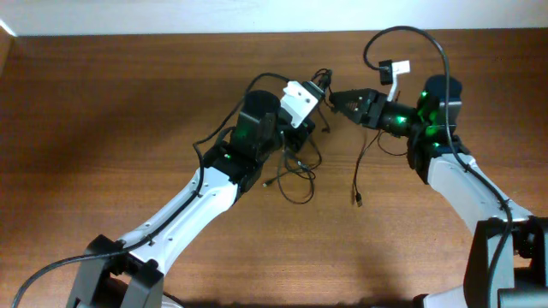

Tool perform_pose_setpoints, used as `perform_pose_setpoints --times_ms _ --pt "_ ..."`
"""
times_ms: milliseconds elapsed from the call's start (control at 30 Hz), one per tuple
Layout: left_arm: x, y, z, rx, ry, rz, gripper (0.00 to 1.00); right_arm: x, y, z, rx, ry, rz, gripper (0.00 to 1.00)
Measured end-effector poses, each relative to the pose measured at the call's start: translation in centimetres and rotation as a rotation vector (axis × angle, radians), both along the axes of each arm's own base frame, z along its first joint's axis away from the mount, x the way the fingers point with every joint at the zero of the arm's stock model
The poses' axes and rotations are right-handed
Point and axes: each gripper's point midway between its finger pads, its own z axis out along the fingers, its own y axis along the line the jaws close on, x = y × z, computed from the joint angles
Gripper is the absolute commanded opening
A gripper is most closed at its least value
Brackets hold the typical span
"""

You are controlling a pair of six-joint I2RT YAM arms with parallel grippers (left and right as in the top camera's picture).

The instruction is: Untangle cables

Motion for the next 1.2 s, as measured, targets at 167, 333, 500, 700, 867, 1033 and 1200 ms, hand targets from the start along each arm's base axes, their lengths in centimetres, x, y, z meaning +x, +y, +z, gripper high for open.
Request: perform_pose_setpoints --times_ms 167,333,500,700,867,1033,1200 --pt "0.4 0.9 -0.7 0.038 0.01 0.057 0.0 -0.4 2.5 -0.1 -0.016 -0.013 0.014 0.61" --pt "0.3 1.1 -1.2 0.05 0.027 0.066 0.0 -0.2 2.9 0.7 -0.012 -0.062 0.012 0.61" --pt "0.6 1.5 -1.3 0.05 0.031 0.097 0.0 -0.3 2.9 0.9 -0.009 -0.068 0.017 0.61" --pt "0.9 1.9 -1.3 0.058 0.027 0.137 0.0 -0.4 3.0 0.9 -0.008 -0.068 0.024 0.61" --pt "0.7 1.3 -2.5 0.077 0.043 0.131 0.0 -0.6 3.2 0.9 -0.004 -0.066 0.037 0.61" --pt "1.0 1.2 -3.4 0.088 0.054 0.14 0.0 -0.7 3.2 0.9 -0.003 -0.066 0.041 0.58" --pt "-0.3 -1.3 -2.7 0.067 0.027 0.082 0.0 -0.1 3.0 0.8 -0.011 -0.066 0.007 0.38"
